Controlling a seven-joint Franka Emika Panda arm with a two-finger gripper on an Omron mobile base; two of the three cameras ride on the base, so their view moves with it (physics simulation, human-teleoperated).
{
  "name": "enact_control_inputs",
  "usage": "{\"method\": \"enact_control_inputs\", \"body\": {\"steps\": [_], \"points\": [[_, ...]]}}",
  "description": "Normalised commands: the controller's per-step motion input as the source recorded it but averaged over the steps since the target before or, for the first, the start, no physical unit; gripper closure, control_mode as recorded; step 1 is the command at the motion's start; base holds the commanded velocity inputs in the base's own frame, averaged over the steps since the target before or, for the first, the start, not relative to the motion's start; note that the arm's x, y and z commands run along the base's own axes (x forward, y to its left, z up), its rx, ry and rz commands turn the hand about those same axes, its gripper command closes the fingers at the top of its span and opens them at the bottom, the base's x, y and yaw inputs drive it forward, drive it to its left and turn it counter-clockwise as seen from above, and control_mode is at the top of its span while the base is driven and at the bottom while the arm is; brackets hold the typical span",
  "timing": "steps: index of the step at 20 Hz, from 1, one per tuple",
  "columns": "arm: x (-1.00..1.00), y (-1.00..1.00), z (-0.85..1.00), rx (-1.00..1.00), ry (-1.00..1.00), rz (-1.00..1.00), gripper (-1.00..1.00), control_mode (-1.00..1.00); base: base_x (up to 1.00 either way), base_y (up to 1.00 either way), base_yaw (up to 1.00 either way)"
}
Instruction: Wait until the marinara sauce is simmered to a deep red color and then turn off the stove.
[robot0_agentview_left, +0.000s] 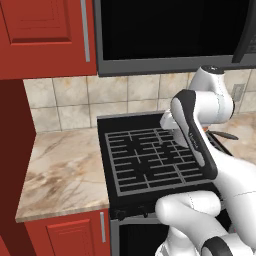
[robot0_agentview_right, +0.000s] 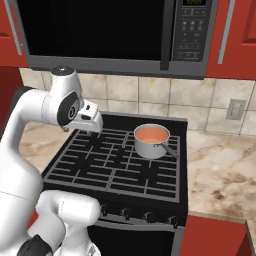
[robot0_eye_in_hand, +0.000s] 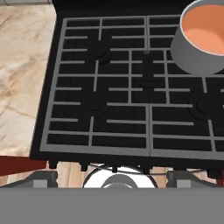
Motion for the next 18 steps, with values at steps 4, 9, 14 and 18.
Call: {"method": "enact_control_inputs", "body": {"steps": [4, 9, 14, 18], "points": [[0.0, -0.34, -0.02, 0.0, 0.0, 0.0, -1.0, -1.0, 0.0, 0.0, 0.0], [0.0, -0.17, -0.07, -0.01, 0.0, 0.0, -1.0, -1.0, 0.0, 0.0, 0.0], [0.02, -0.12, -0.03, 0.0, 0.0, 0.0, -1.0, -1.0, 0.0, 0.0, 0.0], [0.01, 0.0, 0.0, 0.0, 0.0, 0.0, -1.0, -1.0, 0.0, 0.0, 0.0]]}}
